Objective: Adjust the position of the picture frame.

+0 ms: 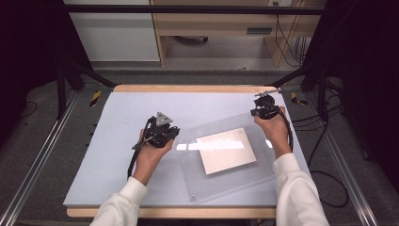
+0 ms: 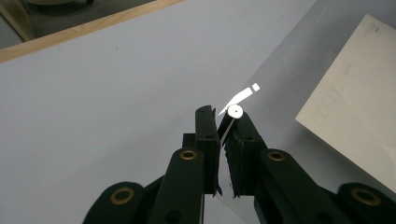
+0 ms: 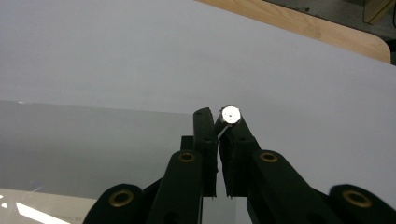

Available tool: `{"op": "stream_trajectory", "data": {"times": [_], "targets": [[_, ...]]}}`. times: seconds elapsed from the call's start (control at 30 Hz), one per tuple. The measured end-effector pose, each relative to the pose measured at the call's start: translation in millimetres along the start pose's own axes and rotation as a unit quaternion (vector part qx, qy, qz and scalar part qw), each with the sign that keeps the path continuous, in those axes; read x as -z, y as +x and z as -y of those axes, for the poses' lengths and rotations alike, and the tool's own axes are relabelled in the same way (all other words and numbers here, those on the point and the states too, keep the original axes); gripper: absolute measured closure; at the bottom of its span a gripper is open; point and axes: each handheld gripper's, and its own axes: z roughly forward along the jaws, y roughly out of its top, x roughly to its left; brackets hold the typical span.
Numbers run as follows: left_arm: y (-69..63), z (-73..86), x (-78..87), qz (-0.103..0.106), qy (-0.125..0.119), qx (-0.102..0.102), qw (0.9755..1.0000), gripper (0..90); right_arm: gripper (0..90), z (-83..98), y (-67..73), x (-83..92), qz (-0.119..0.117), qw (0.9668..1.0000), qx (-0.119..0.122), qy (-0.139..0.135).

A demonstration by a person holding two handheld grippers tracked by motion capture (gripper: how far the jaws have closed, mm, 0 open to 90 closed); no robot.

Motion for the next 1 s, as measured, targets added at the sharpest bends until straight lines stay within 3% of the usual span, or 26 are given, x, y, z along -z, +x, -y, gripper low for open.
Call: {"op": "stream_trajectory", "data": {"times": [0.3,0.63,1.0], "targets": [[20.1,-0.2,15.1,0.008,0.007,-0.001,0.9999,82.2,85.8,-11.3,21.4,11.2,0.002,0.9999,0.017,0.000],[42.1,0.5,29.1,-0.001,0.009,-0.005,1.0000,82.2,85.8,-19.6,43.6,13.5,-0.004,0.9995,0.031,0.000],[54.2,-1.6,39.2,-0.003,0.012,-0.012,0.9999,82.0,85.8,-21.9,56.9,17.0,-0.009,0.9991,0.042,-0.006]]}}
